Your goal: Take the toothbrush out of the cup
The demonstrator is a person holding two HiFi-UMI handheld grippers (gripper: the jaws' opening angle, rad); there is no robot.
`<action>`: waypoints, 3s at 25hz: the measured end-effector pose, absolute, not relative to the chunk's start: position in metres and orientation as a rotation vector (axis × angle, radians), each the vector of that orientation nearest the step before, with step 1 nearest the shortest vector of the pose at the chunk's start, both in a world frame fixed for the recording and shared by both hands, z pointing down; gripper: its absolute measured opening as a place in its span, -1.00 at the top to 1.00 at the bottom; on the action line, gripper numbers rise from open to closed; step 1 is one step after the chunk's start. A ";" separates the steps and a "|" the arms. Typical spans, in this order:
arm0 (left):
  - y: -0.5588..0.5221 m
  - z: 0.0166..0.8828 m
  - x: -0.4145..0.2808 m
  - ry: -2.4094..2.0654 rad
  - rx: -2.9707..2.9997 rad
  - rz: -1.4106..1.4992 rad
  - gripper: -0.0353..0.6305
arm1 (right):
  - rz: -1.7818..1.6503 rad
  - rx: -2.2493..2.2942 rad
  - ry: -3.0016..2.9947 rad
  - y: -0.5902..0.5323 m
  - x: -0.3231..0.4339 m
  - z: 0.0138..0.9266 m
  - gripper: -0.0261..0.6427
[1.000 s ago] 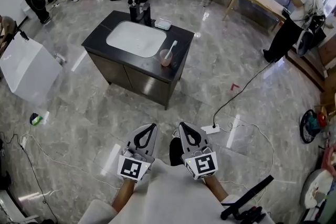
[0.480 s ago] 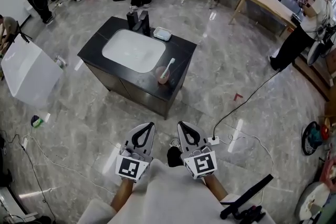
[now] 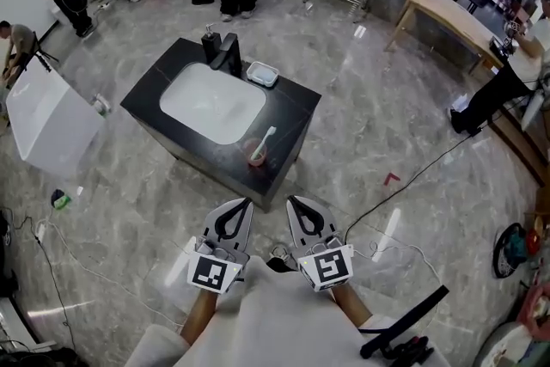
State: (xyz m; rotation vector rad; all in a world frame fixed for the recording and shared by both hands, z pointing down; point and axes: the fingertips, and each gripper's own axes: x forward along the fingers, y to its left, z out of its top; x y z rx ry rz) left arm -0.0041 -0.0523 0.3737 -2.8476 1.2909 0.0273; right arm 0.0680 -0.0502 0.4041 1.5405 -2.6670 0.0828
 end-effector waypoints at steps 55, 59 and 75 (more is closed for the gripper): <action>-0.115 0.509 -0.061 1.452 -3.014 -0.255 0.91 | 0.268 1.671 -2.616 -0.137 0.048 0.517 0.86; -0.118 0.512 -0.063 1.446 -3.011 -0.273 0.91 | 0.302 1.746 -2.610 -0.150 0.055 0.528 0.76; -0.132 0.523 -0.078 1.483 -2.990 -0.344 0.91 | 0.215 1.713 -2.560 -0.212 0.048 0.565 0.40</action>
